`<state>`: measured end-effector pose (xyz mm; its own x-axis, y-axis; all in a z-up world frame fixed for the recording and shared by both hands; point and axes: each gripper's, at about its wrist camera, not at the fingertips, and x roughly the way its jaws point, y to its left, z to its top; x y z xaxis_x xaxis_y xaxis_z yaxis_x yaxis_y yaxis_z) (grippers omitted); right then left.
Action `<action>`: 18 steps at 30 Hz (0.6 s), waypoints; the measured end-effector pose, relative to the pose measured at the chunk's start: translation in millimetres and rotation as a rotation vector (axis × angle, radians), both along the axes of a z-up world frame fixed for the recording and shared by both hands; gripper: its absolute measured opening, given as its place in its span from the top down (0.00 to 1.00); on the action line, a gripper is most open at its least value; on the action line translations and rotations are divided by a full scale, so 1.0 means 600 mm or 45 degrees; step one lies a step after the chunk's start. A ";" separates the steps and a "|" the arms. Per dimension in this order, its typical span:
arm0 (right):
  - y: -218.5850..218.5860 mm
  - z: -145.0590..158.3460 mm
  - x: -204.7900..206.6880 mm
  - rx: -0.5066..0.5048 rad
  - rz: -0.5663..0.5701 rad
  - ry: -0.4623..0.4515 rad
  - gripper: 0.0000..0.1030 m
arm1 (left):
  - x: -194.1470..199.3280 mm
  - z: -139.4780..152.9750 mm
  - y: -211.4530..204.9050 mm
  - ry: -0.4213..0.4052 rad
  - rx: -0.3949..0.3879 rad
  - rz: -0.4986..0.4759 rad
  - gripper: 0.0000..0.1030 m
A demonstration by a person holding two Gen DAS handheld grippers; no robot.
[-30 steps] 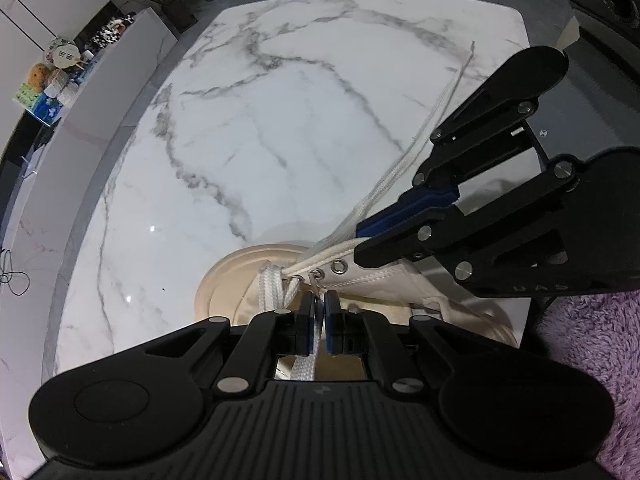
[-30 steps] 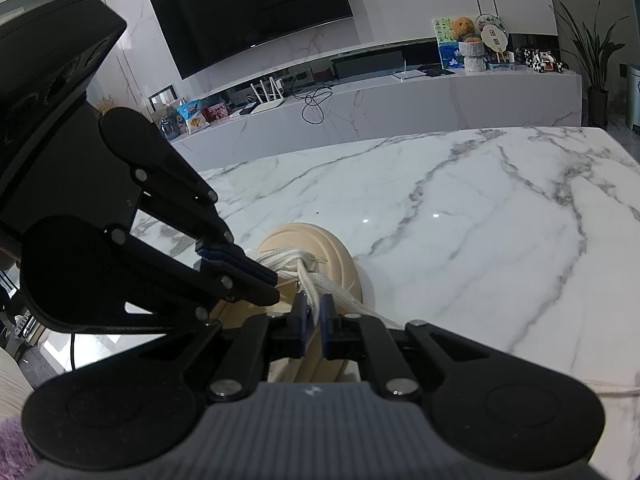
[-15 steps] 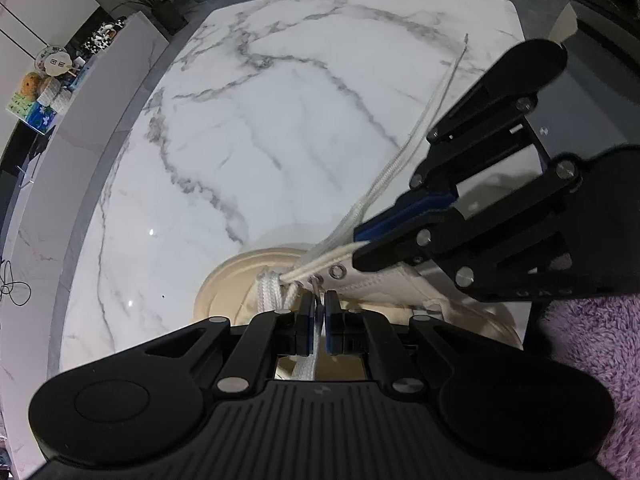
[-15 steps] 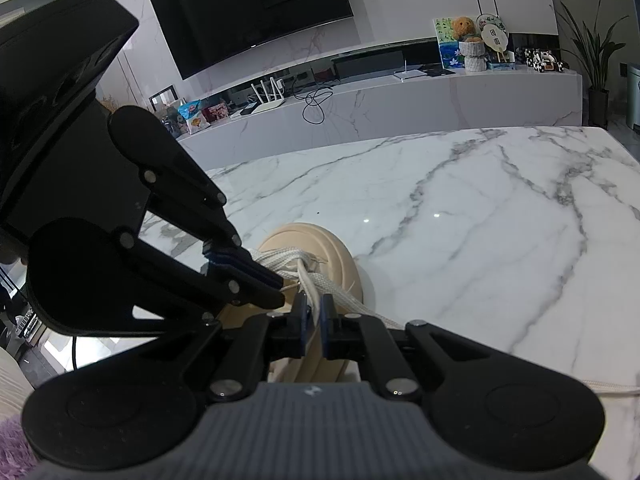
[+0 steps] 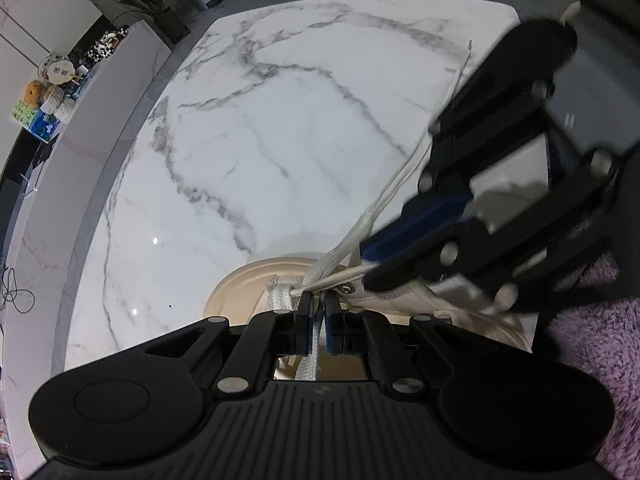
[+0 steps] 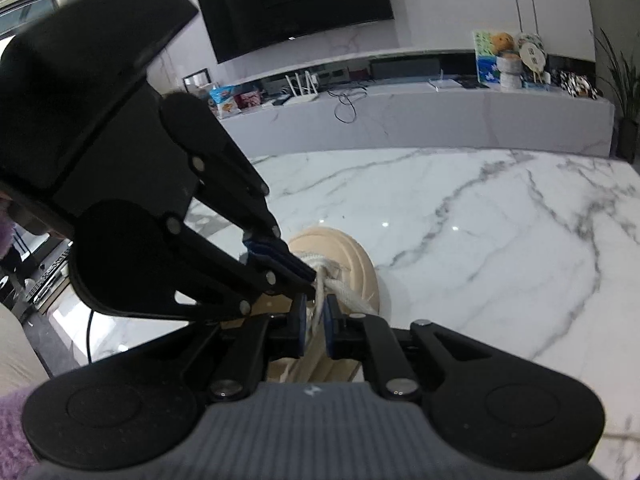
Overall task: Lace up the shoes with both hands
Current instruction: 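Push the lace tip through the eyelet with the left gripper, then open it, then grasp the lace tip emerging from the eyelet with the right gripper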
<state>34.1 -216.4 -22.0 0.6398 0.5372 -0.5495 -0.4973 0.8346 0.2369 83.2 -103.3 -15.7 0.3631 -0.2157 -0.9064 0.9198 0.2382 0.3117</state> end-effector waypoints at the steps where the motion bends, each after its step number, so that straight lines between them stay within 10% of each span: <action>1: -0.004 0.006 -0.001 -0.002 0.006 -0.010 0.87 | 0.000 0.001 0.001 -0.001 -0.002 0.000 0.94; 8: -0.032 0.031 -0.002 -0.090 0.029 -0.050 0.79 | -0.017 0.023 0.016 -0.020 -0.019 -0.004 0.64; 18: -0.010 0.006 0.015 -0.352 0.432 -0.205 0.80 | -0.019 0.005 0.017 -0.049 0.035 0.039 0.89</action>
<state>43.1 -222.2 -18.4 0.5423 0.5781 -0.6097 -0.7651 0.6396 -0.0741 71.6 -92.9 -12.6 0.4039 -0.1792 -0.8971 0.8994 0.2572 0.3535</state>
